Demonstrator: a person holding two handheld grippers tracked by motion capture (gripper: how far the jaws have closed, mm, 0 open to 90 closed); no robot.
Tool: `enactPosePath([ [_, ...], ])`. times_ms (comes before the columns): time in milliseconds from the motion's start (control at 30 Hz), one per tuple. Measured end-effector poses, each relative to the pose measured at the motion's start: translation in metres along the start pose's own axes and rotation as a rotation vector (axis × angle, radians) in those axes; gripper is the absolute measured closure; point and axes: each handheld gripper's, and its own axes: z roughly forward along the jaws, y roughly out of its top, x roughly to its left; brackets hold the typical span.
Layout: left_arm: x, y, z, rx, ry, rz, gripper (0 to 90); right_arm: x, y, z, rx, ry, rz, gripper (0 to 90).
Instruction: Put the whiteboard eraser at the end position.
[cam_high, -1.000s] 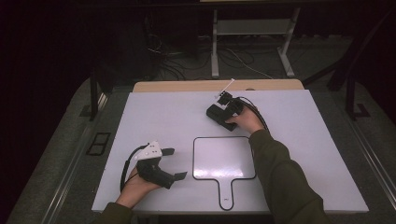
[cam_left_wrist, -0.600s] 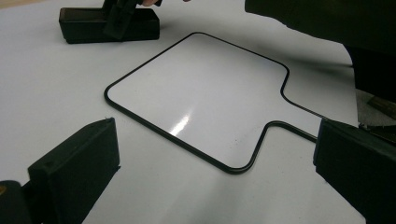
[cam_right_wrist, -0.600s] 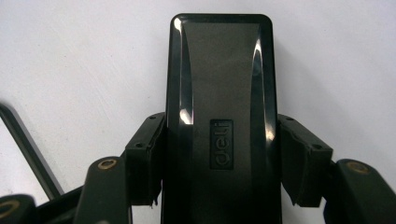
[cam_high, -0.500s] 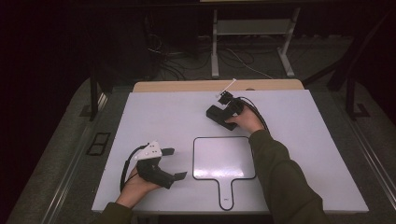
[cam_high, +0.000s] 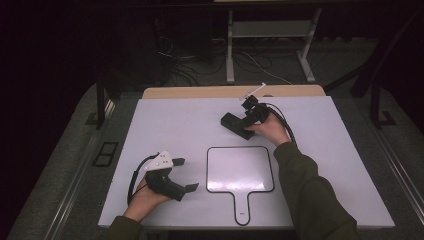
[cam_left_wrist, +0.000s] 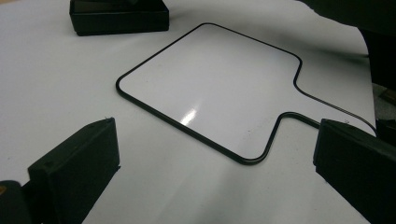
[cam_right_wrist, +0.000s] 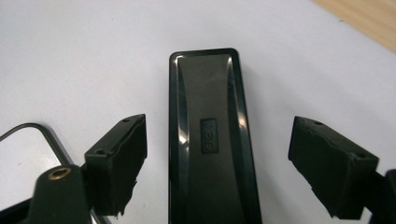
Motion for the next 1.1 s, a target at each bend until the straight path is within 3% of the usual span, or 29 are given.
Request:
enactPosePath([
  [267, 0.003, -0.001, 0.001, 0.003, 0.005, -0.012, 0.0, 0.0, -0.014, -0.022, -0.071, -0.005, 0.017, 17.3],
  [400, 0.003, -0.002, 0.001, 0.005, 0.011, -0.013, 0.0, 0.001, -0.024, -0.032, -0.112, 0.038, 0.034, 17.3],
  [833, 0.003, -0.004, 0.001, 0.011, 0.011, -0.007, 0.0, 0.016, -0.06, -0.054, -0.191, 0.012, 0.014, 16.8],
  [1100, 0.006, -0.007, -0.001, -0.003, 0.007, -0.026, 0.0, 0.022, -0.089, -0.072, -0.253, 0.031, 0.061, 12.0],
])
